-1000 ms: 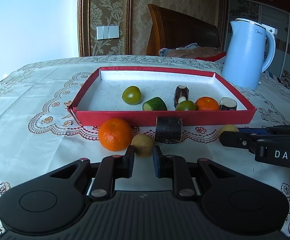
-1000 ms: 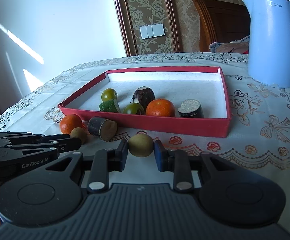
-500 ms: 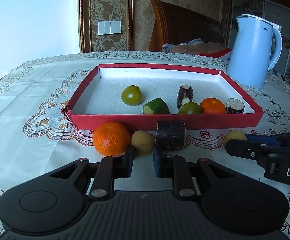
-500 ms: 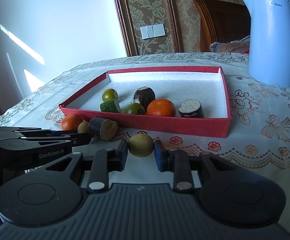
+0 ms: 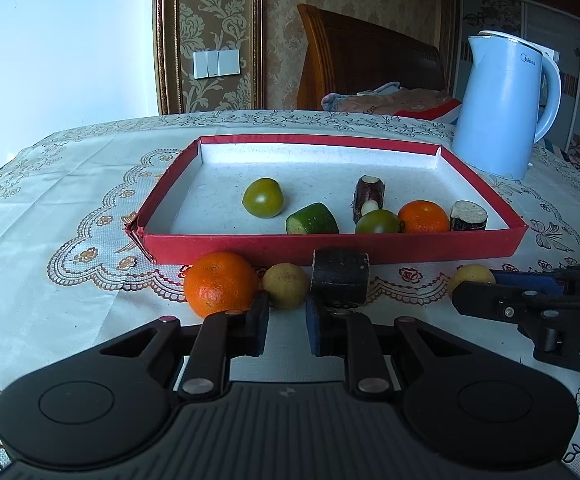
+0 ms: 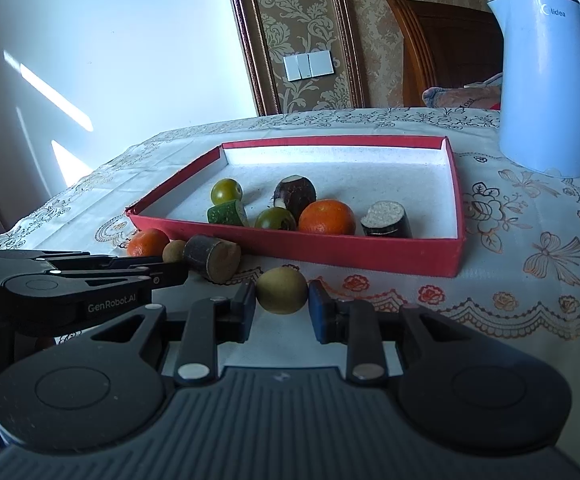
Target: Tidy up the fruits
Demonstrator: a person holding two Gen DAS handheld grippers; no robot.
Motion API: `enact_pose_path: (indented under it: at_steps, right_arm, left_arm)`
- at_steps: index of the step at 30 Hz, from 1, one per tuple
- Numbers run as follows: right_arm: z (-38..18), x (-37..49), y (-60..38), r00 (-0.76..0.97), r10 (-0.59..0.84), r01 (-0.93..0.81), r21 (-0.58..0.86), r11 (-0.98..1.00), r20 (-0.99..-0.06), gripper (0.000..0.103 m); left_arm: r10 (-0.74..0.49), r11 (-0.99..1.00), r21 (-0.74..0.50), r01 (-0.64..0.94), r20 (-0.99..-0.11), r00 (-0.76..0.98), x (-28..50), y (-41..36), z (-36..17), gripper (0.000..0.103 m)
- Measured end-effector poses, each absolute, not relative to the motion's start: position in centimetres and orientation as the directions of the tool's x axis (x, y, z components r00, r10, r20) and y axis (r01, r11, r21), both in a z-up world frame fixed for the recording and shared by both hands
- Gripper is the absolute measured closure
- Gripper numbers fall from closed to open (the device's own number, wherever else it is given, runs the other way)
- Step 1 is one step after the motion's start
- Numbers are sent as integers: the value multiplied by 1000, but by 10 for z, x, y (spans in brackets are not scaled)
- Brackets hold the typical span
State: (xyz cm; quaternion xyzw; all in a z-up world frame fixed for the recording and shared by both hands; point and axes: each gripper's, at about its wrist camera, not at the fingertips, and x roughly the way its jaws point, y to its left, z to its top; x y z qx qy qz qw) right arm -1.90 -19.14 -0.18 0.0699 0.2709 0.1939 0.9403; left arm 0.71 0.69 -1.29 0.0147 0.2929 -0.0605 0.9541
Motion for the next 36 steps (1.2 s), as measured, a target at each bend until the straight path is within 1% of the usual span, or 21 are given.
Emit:
enact_pose_path:
  at_steps: [2,5,10,13,16,17,18,19,20,21,22,23,24,27,30,31,32,33,34,35,36]
  right_arm:
    - [-2,-19,-191,776,406,-329,239,914,-483,76]
    - [0,-19,-191,778,406,-330,237,914,-480,76]
    - [0,-20,-191,778,406,-332,235,913,-480,76]
    - [-1,-20,-191,776,407,-332,236,913,-481,76]
    - [0,-20,-190,775,409,-334,237,912,-481,76]
    - [0,-20,-190,774,410,-335,238,912,-483,76]
    - [-1,-19,-190,773,411,-335,239,911,-484,76]
    - [-1,-19,-190,772,411,-335,240,911,-484,76]
    - [-1,-19,-190,772,412,-335,241,911,-484,76]
    - [-1,-19,-189,772,413,-336,241,910,-484,76]
    - [-1,-19,-189,772,414,-337,241,910,-483,76]
    - [-1,-19,-190,771,414,-338,241,910,-484,76]
    - [-2,-18,-189,770,415,-338,241,910,-485,76]
    - [-2,-17,-188,767,416,-341,239,909,-489,76]
    - [-2,-17,-188,768,414,-338,238,910,-488,76]
    - [-2,-17,-188,769,413,-337,239,911,-488,76]
    - [-2,-18,-188,770,413,-337,239,911,-487,76]
    - [-2,-18,-188,770,413,-337,239,911,-487,76]
    - [-2,-18,-188,770,413,-337,239,910,-487,76]
    - [-2,-18,-188,770,413,-337,240,910,-486,76]
    - [-2,-18,-188,770,414,-337,240,910,-486,76]
  left_arm:
    - [-120,991,-21,130,-548,828,2,10,-11,84]
    - [-119,992,-21,127,-528,841,-5,14,-10,98]
    - [-121,991,-24,128,-541,832,-7,19,-11,98]
    - [-123,990,-7,140,-525,842,-10,19,-9,97]
    - [-113,991,1,133,-520,847,-11,24,-7,92]
    - [-109,992,-1,127,-523,846,-11,26,-7,87]
    - [-111,991,2,131,-522,846,-11,28,-8,80]
    - [-108,991,8,131,-519,848,-12,30,-7,76]
    - [-101,992,13,126,-515,851,-13,32,-7,68]
    - [-98,992,15,122,-506,857,-14,34,-6,57]
    - [-96,993,14,119,-495,863,-16,38,-5,49]
    - [-93,993,13,113,-481,872,-17,41,-3,30]
    - [-90,994,16,110,-467,880,-18,43,-1,19]
    - [-70,994,42,100,-453,889,-14,43,3,18]
    - [-67,994,50,102,-469,881,-1,40,2,18]
    - [-62,994,52,101,-491,869,4,38,0,19]
    - [-63,993,53,105,-513,856,9,36,-3,22]
    - [-68,992,54,113,-527,847,12,35,-6,30]
    - [-70,991,57,120,-543,837,15,34,-8,35]
    - [-75,991,53,126,-557,827,17,35,-10,43]
    - [-79,991,42,124,-565,821,19,36,-11,55]
